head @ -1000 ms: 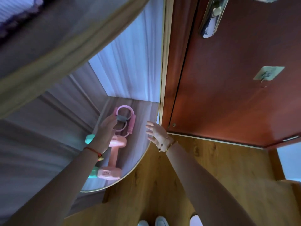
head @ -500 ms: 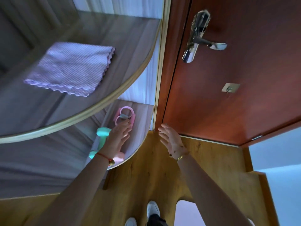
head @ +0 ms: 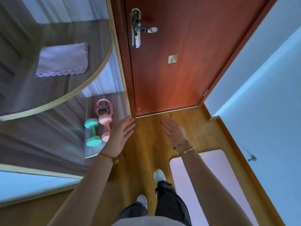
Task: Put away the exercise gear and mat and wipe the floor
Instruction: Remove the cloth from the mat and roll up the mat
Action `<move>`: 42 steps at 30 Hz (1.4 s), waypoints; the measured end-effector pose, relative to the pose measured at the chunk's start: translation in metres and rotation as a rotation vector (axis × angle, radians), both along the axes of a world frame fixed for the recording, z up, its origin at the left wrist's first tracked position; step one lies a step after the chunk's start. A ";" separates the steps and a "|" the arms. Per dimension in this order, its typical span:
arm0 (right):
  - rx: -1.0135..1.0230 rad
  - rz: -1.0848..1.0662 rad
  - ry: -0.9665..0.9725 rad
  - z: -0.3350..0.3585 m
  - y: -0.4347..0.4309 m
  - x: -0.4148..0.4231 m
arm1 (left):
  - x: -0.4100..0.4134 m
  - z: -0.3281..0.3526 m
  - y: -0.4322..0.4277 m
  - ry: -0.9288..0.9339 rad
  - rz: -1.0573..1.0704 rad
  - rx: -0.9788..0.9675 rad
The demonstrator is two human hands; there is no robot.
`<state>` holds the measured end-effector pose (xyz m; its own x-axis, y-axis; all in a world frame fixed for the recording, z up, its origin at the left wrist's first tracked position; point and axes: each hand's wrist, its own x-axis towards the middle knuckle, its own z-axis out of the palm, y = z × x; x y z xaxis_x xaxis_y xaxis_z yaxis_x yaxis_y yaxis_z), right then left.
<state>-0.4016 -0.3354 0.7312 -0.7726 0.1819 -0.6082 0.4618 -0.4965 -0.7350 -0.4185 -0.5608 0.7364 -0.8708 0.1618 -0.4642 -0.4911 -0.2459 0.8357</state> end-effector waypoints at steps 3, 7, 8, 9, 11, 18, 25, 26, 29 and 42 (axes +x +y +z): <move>-0.028 -0.100 0.041 0.009 0.013 0.056 | 0.029 0.015 0.017 0.010 -0.098 0.016; -0.032 -0.257 0.066 0.021 0.038 0.130 | 0.064 0.038 0.051 0.009 -0.252 -0.003; -0.022 -0.290 0.072 0.024 0.044 0.147 | 0.073 0.043 0.060 0.012 -0.294 -0.016; -0.004 -0.313 0.083 0.028 0.049 0.165 | 0.082 0.048 0.070 0.014 -0.339 -0.024; 0.054 -0.348 0.093 0.038 0.058 0.202 | 0.102 0.054 0.089 0.026 -0.426 -0.028; 0.138 -0.656 0.136 0.057 0.085 0.352 | 0.199 0.064 0.163 0.148 -0.773 -0.072; 0.172 -0.883 0.072 0.049 0.112 0.531 | 0.346 0.055 0.241 0.106 -0.990 -0.014; 0.182 -0.920 0.063 0.048 0.115 0.559 | 0.370 0.051 0.251 0.092 -1.021 -0.003; 0.192 -1.009 0.047 0.041 0.123 0.636 | 0.439 0.041 0.278 0.054 -1.093 0.018; 0.136 -1.318 -0.045 0.015 0.142 0.861 | 0.643 0.028 0.349 -0.033 -1.381 -0.043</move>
